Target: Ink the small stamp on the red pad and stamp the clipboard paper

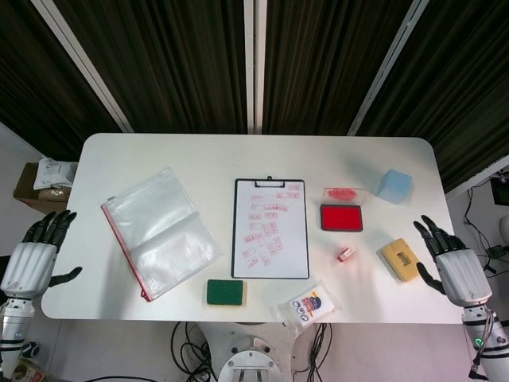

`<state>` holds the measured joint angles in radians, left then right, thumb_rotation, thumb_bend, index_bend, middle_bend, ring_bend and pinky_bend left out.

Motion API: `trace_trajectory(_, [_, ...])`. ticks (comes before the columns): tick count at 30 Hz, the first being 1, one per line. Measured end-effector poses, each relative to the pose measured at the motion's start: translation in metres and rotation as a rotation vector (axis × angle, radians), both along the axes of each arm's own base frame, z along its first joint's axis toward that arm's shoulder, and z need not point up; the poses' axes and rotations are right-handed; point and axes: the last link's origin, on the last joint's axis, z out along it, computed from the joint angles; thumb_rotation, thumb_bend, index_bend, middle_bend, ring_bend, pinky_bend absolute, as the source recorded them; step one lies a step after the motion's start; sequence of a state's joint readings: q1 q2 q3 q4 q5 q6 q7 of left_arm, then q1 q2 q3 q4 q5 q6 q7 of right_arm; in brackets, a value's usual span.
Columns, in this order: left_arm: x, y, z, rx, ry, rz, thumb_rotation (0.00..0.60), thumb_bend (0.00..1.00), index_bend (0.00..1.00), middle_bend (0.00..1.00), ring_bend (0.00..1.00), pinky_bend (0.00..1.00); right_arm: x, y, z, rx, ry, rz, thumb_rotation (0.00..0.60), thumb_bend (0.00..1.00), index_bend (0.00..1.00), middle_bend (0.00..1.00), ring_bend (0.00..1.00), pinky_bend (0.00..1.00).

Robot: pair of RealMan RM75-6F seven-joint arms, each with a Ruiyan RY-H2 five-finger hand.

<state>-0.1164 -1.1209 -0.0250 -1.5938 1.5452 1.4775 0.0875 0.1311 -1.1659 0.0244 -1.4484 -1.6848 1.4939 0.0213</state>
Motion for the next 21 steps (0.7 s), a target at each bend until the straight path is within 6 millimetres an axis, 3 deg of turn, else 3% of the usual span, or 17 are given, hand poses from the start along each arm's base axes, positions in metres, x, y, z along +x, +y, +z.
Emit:
trace_trajectory(5, [-0.002, -0.001, -0.002, -0.007, -0.002, 0.011, 0.600, 0.00, 0.04, 0.07, 0.06, 0.16, 0.007, -0.014, -0.012, 0.059, 0.100, 0.042, 0.600, 0.28, 0.20, 0.28, 0.79, 1.00])
trace_trajectory(13, [-0.003, 0.000, -0.005, -0.018, 0.001, 0.021, 0.600, 0.00, 0.04, 0.07, 0.06, 0.16, 0.017, -0.042, -0.051, 0.189, 0.301, 0.096, 0.600, 0.28, 0.20, 0.26, 0.79, 1.00])
trace_trajectory(21, [-0.003, 0.001, -0.006, -0.023, 0.005, 0.025, 0.600, 0.00, 0.04, 0.07, 0.06, 0.16, 0.026, -0.063, -0.092, 0.258, 0.358, 0.158, 0.600, 0.28, 0.15, 0.22, 0.79, 1.00])
